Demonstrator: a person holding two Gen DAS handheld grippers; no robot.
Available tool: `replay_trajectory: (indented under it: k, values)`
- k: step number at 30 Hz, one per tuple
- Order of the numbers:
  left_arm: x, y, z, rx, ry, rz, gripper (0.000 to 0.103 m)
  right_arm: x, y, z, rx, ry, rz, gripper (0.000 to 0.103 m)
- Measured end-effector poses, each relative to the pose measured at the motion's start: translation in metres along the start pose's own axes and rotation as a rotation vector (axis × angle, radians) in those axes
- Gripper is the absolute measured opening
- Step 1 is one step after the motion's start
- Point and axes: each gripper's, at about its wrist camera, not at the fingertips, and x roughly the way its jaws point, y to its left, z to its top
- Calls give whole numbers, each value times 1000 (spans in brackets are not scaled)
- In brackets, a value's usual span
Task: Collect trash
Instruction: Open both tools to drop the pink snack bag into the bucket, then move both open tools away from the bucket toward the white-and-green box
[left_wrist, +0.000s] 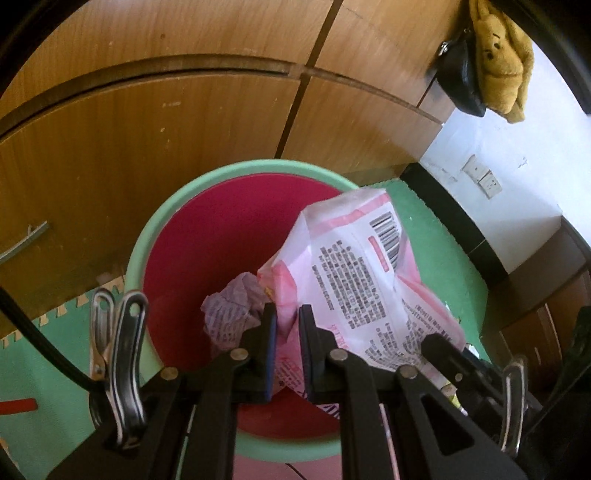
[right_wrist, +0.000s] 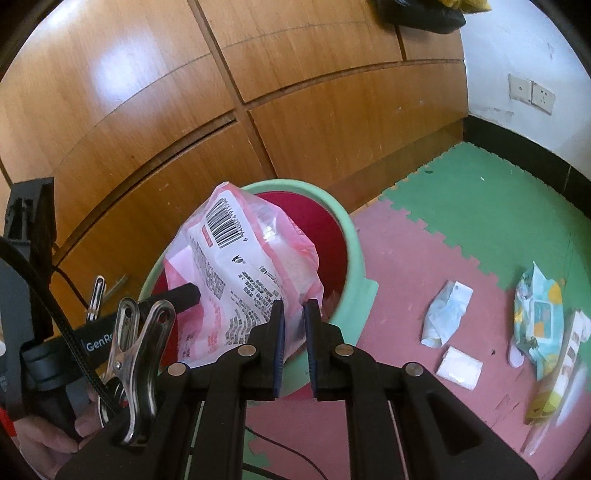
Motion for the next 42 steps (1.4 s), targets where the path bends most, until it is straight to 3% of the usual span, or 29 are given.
replay_trajectory:
  k: [5,9,15,21,29,42]
  values:
    - [1,-2,-1,11,6,20,14,2,-3,-5,20,7,9,14]
    - [-1,-6,-1,23,6,32,30,-1,-3,-3,35,-8,16,29]
    - [-3,-7,-1,29,14,40,33,-6,2,-3,31,-30,-12,39]
    - [-14,-6,-3,22,11,19,33,-20,3,-8,70,-43,1,40]
    - [-36,-29,-10,85,-4,-37,33,-52,-9,-22,141,-86,-1,40]
    - [-53,-82,-43,215,25,-136,34,-112,-52,-52,255,-153,-88,40]
